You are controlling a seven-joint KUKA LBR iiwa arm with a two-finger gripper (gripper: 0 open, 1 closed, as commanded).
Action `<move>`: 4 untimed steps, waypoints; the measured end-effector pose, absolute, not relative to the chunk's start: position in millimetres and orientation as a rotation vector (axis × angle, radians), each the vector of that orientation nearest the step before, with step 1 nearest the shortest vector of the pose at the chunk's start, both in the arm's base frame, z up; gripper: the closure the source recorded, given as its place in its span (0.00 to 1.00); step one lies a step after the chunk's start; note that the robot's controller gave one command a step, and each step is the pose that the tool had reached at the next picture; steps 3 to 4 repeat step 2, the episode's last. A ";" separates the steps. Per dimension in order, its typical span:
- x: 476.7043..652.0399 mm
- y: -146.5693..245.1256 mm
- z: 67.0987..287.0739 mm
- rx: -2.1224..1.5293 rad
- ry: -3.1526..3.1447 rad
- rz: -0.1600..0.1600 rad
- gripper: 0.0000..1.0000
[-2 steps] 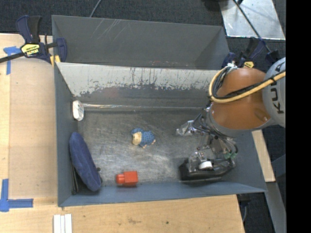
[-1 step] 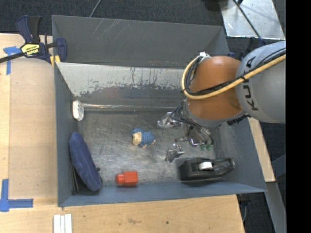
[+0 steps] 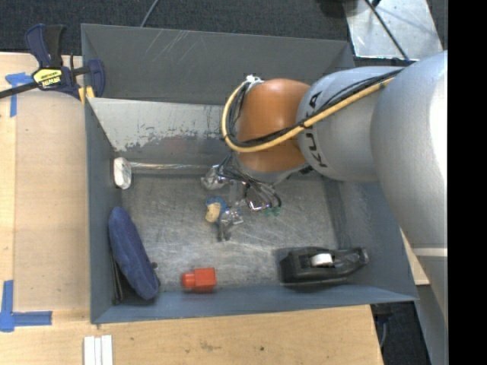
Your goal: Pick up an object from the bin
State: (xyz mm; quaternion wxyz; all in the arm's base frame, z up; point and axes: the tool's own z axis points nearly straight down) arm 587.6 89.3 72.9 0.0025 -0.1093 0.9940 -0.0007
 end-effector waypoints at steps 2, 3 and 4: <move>597.6 81.2 239.0 -0.524 3.084 -0.001 1.00; 597.6 81.2 239.0 -0.524 3.084 -0.001 1.00; 597.6 81.2 239.0 -0.524 3.084 -0.001 1.00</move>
Offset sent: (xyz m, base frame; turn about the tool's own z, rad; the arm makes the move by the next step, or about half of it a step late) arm 0.0000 0.0000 0.0000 0.0000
